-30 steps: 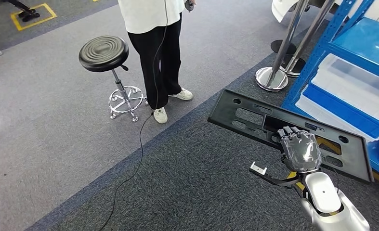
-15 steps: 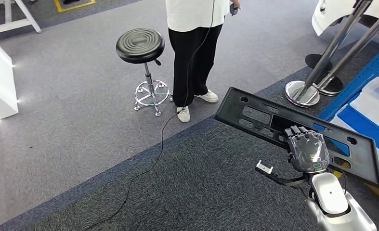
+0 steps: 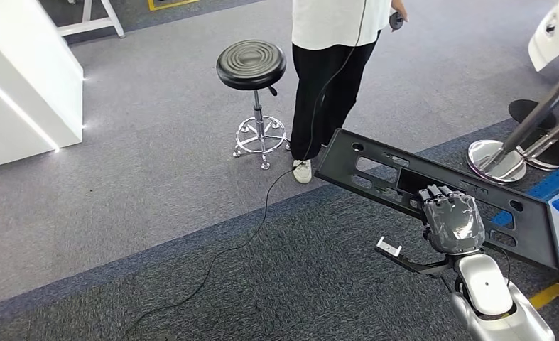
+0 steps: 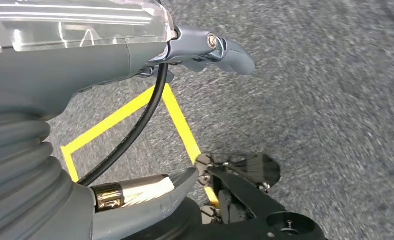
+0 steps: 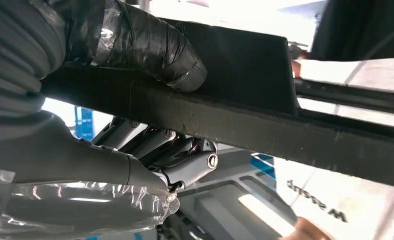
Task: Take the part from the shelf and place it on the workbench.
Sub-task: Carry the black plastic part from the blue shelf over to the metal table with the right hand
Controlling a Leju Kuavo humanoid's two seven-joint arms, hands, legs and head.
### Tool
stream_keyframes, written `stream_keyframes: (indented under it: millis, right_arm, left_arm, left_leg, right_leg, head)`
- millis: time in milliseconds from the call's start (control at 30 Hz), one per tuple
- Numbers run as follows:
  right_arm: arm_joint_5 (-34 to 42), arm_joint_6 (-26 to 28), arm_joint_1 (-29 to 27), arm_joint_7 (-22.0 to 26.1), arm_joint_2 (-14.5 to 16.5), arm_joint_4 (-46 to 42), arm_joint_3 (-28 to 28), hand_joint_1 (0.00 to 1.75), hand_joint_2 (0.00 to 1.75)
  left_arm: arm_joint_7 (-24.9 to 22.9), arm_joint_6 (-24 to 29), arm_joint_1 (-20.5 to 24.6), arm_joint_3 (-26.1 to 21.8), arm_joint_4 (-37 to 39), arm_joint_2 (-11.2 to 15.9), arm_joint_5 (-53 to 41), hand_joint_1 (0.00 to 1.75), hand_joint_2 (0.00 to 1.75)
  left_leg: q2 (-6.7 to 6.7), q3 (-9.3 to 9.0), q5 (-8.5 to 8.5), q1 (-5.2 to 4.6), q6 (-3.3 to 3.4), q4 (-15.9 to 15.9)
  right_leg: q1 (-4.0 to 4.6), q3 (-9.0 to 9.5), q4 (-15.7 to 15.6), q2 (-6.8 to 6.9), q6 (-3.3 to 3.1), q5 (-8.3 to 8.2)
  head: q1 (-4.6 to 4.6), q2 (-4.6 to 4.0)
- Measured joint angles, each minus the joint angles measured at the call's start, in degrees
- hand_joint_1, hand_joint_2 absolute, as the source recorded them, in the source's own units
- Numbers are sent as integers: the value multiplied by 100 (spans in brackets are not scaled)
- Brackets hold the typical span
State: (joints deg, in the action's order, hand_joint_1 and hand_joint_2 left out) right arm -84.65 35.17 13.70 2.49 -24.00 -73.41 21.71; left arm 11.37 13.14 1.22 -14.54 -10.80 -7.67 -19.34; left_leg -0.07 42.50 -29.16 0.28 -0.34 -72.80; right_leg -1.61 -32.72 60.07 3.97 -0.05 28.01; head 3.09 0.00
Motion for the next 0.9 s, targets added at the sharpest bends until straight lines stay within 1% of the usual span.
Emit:
stream_keyframes:
  millis: [33, 67, 100, 133, 167, 200, 233, 267, 300, 333, 367, 400, 433, 467, 500, 533, 567, 600, 633, 667, 700, 733, 767, 800, 833, 867, 900]
  right_arm:
    - [-3, 1, 1, 1, 2, -1, 0, 175, 175]
    - [-4, 1, 3, 0, 4, -2, -2, 175, 175]
    - [-5, 1, 6, 0, 4, -2, -3, 175, 175]
    - [-8, 1, 10, 0, 6, -3, -4, 175, 175]
    - [-11, 1, 12, 0, 9, -3, -4, 175, 175]
    - [-14, 0, 18, 1, 14, -3, -4, 175, 175]
    - [-17, 0, 23, 1, 18, -6, -4, 175, 175]
    - [-20, 0, 27, 2, 22, -9, -5, 175, 175]
    - [-22, -1, 30, 3, 23, -13, -6, 175, 175]
    - [-27, -4, 29, 4, 23, -16, -8, 175, 175]
    - [-34, -8, 23, 7, 23, -14, -7, 175, 175]
    - [-41, -13, 15, 10, 24, -10, -4, 175, 175]
    - [-47, -18, 6, 13, 25, -6, -1, 175, 175]
    - [-51, -21, -1, 16, 27, -2, 3, 175, 175]
    - [-52, -24, -3, 18, 28, -1, 5, 175, 175]
    - [-52, -26, 1, 18, 29, -1, 5, 175, 175]
    - [-52, -26, 9, 18, 29, 0, 5, 175, 175]
    - [-52, -26, 13, 18, 27, 0, 3, 175, 175]
    - [-52, -26, 10, 17, 25, 1, 0, 175, 175]
    - [-49, -26, 6, 13, 22, 1, -2, 175, 175]
    - [-44, -25, 4, 4, 21, -1, -5, 175, 175]
    - [-39, -25, 4, -8, 21, -2, -7, 175, 175]
    - [-35, -23, 13, -20, 21, -3, -12, 175, 175]
    - [-33, -21, 17, -29, 22, -5, -21, 175, 175]
    - [-32, -20, 16, -33, 20, -7, -35, 175, 175]
    - [-29, -18, 11, -34, 18, -9, -54, 175, 175]
    - [-27, -17, 1, -34, 15, -10, -72, 175, 175]
  left_arm:
    - [0, 0, -1, -1, 0, 0, 0, 0, 175]
    - [0, 0, 5, -1, 0, 0, 0, 0, 175]
    - [1, 1, 13, -2, 0, 0, 0, 0, 175]
    - [1, 1, 19, -2, 0, 0, 0, 0, 175]
    - [1, 2, 19, -2, 0, 0, 0, 0, 175]
    - [1, 2, 13, -2, 0, 0, 0, 0, 175]
    - [0, 2, -1, -3, 1, -1, 1, 0, 175]
    - [0, 3, -12, -5, 1, -1, 0, 0, 175]
    - [0, 3, -13, -7, 2, -1, -1, 0, 175]
    - [1, 4, -7, -10, 2, -1, -1, 0, 175]
    - [2, 4, 6, -12, 2, -2, -2, 0, 175]
    - [4, 3, 18, -14, 2, -3, -2, 0, 175]
    - [7, 2, 25, -17, 2, -5, -2, 0, 175]
    - [9, 1, 26, -19, 2, -6, -3, 0, 175]
    - [13, 1, 25, -22, 2, -7, -3, 0, 175]
    - [15, 1, 23, -24, 2, -7, -3, 0, 175]
    - [17, 2, 21, -26, 2, -7, -4, 0, 175]
    - [18, 2, 25, -27, 2, -7, -5, 0, 175]
    - [18, 3, 29, -28, 2, -8, -8, 0, 175]
    - [18, 4, 28, -30, 2, -9, -11, 0, 175]
    - [16, 5, 22, -31, 2, -9, -14, 0, 175]
    - [15, 7, 9, -33, 2, -10, -18, 0, 175]
    - [15, 8, -6, -36, 2, -10, -22, 0, 175]
    - [14, 9, -13, -38, 2, -10, -26, 0, 175]
    - [14, 9, -10, -39, 2, -9, -29, 0, 175]
    - [15, 10, -2, -41, 2, -9, -32, 0, 175]
    - [15, 9, 10, -42, 2, -9, -34, 0, 175]
  left_leg:
    - [82, -214, 206, -7, 24, 413]
    - [190, -420, 350, -37, 57, 812]
    - [277, -572, 439, -66, 99, 1113]
    - [328, -646, 462, -96, 139, 1273]
    - [305, -648, 445, -122, 172, 1307]
    - [236, -647, 459, -126, 206, 1330]
    - [166, -665, 478, -117, 239, 1371]
    - [98, -694, 504, -106, 277, 1421]
    - [40, -724, 530, -92, 314, 1472]
    - [-17, -747, 549, -79, 346, 1502]
    - [-75, -752, 553, -80, 369, 1510]
    - [-142, -752, 550, -82, 381, 1505]
    - [-221, -753, 544, -84, 388, 1494]
    - [-305, -754, 535, -85, 387, 1476]
    - [-389, -756, 522, -83, 380, 1451]
    - [-470, -757, 502, -80, 365, 1417]
    - [-545, -746, 479, -81, 344, 1379]
    - [-615, -723, 460, -83, 319, 1333]
    - [-681, -694, 451, -78, 289, 1301]
    - [-746, -664, 453, -68, 256, 1291]
    - [-813, -644, 465, -53, 220, 1293]
    - [-873, -629, 474, -44, 184, 1306]
    - [-852, -621, 464, -44, 157, 1293]
    - [-740, -583, 405, -52, 132, 1195]
    - [-567, -488, 289, -57, 113, 982]
    - [-360, -343, 135, -52, 95, 663]
    - [-207, -156, -19, -43, 77, 300]
  right_leg:
    - [2, 28, -1, 67, 13, 19]
    - [13, 53, -2, 131, 36, 42]
    - [23, 74, -6, 189, 62, 60]
    - [32, 89, -12, 244, 92, 74]
    - [41, 102, -25, 297, 124, 82]
    - [42, 121, -44, 351, 156, 85]
    - [32, 138, -43, 351, 189, 105]
    - [21, 130, 12, 254, 213, 158]
    - [9, 67, 170, 97, 227, 262]
    - [-2, -62, 445, -100, 232, 413]
    - [1, -251, 806, -265, 233, 579]
    - [5, -450, 1163, -348, 237, 708]
    - [10, -605, 1406, -385, 245, 748]
    - [9, -672, 1453, -399, 252, 671]
    - [2, -631, 1274, -410, 256, 486]
    - [-13, -505, 932, -455, 258, 244]
    - [-33, -363, 579, -574, 256, 70]
    - [-49, -245, 292, -694, 253, -36]
    - [-52, -177, 129, -787, 246, -66]
    - [-42, -154, 84, -830, 228, -33]
    - [-27, -141, 63, -781, 203, -34]
    - [-29, -127, 48, -712, 168, -41]
    - [-37, -100, 22, -647, 133, -50]
    - [-47, -70, -11, -577, 101, -60]
    - [-51, -41, -39, -505, 74, -65]
    - [-35, -19, -52, -427, 55, -61]
    - [-19, -7, -56, -345, 38, -51]
  head:
    - [0, 0]
    - [0, 0]
    - [-2, 0]
    - [-3, 0]
    - [-4, 0]
    - [-5, 0]
    - [-7, 0]
    - [-8, 0]
    - [-11, 0]
    - [-17, 0]
    - [-21, 0]
    - [-25, 0]
    - [-28, 0]
    - [-28, 0]
    - [-28, 0]
    - [-28, 0]
    - [-29, 0]
    - [-28, 0]
    - [-28, 0]
    - [-28, 0]
    - [-29, 0]
    - [-29, 0]
    - [-28, 0]
    - [-20, 0]
    - [-11, 0]
    - [-4, 0]
    - [4, 0]
